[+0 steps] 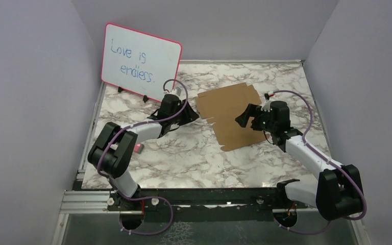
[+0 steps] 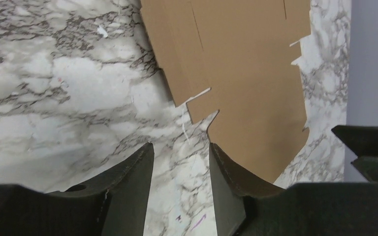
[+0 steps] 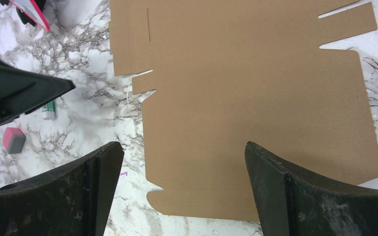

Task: Fold the paper box

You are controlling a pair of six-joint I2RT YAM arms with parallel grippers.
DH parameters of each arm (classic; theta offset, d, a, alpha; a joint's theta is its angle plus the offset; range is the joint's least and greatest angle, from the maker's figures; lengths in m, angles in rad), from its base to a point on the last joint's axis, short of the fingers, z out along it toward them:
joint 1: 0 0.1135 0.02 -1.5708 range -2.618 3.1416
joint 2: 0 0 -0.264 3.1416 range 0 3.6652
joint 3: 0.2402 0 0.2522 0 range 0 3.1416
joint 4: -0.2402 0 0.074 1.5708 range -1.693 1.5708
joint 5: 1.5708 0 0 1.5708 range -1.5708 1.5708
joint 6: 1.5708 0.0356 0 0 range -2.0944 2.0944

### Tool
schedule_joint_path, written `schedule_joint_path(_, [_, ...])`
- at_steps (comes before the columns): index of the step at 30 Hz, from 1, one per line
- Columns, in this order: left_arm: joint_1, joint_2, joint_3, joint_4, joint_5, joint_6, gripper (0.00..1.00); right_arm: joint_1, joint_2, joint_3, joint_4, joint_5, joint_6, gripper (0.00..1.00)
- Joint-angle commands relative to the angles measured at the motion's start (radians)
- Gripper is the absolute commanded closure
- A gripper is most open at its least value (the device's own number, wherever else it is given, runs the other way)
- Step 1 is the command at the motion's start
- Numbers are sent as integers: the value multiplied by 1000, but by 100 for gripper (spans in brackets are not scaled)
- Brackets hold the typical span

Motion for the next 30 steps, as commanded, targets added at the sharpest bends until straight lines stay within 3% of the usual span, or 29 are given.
schedule_joint_path(1, [-16,110,75,131,-67,-138,53,-5,-38,-3,39,-14,16,0])
schedule_joint_path(7, [-23,234,133,148,-133,-191,53,-6,-74,-63,105,-71,68,0])
schedule_joint_path(18, [-37,367,202,193,-81,-243,58,-6,-75,-80,133,-85,96,0])
schedule_joint_path(22, [-37,386,206,199,-64,-243,70,-6,-76,-84,132,-83,96,0])
schedule_joint_path(26, [-35,352,168,199,-68,-218,99,-5,-85,-76,111,-76,84,0])
schedule_joint_path(30, [-28,294,112,199,-30,-175,100,-6,-102,-72,91,-72,70,0])
